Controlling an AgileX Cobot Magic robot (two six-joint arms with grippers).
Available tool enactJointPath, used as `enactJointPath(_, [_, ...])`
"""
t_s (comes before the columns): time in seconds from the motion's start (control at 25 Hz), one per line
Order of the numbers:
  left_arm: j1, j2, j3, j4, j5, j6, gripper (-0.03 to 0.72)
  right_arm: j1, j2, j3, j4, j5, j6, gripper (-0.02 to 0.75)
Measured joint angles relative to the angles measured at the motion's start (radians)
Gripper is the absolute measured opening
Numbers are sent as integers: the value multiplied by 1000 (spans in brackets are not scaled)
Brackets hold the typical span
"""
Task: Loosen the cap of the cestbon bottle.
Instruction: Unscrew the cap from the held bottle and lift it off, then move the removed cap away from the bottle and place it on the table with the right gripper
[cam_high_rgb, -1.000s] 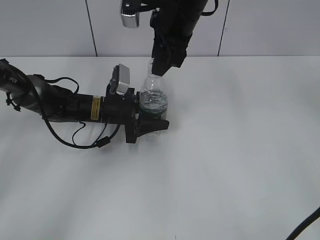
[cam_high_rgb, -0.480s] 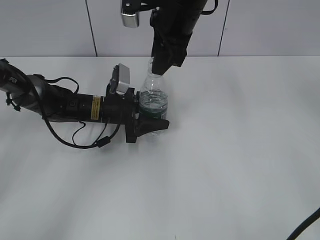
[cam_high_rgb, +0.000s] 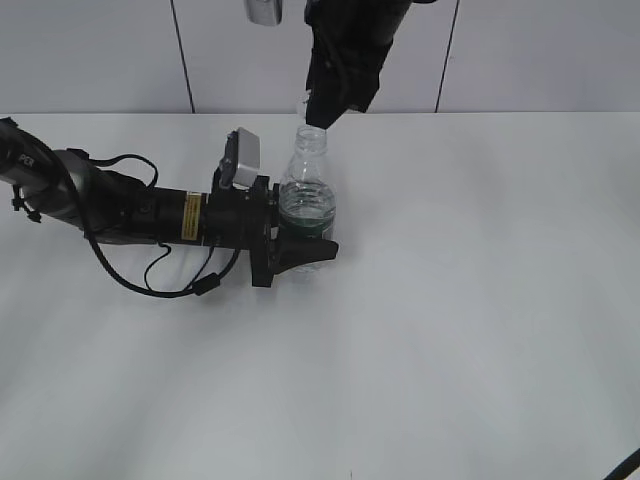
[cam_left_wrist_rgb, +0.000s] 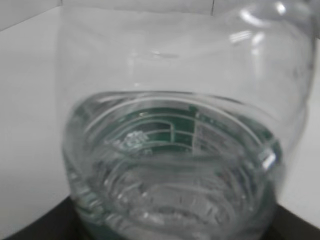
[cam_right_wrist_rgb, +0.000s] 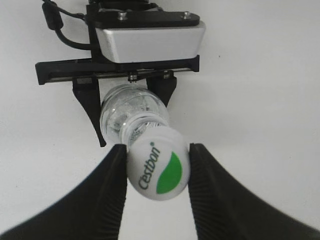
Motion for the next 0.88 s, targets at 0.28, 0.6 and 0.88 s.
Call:
enactJointPath(0.28, [0, 0, 0, 0, 0, 1, 411, -8, -6, 0, -124, 0, 269, 288])
enactJointPath(0.6, [0, 0, 0, -1, 0, 1, 411, -174, -9, 0, 50, 0, 517, 288])
enactJointPath(0.88, [0, 0, 0, -1, 0, -1, 411, -342, -10, 61, 5, -1, 779, 288])
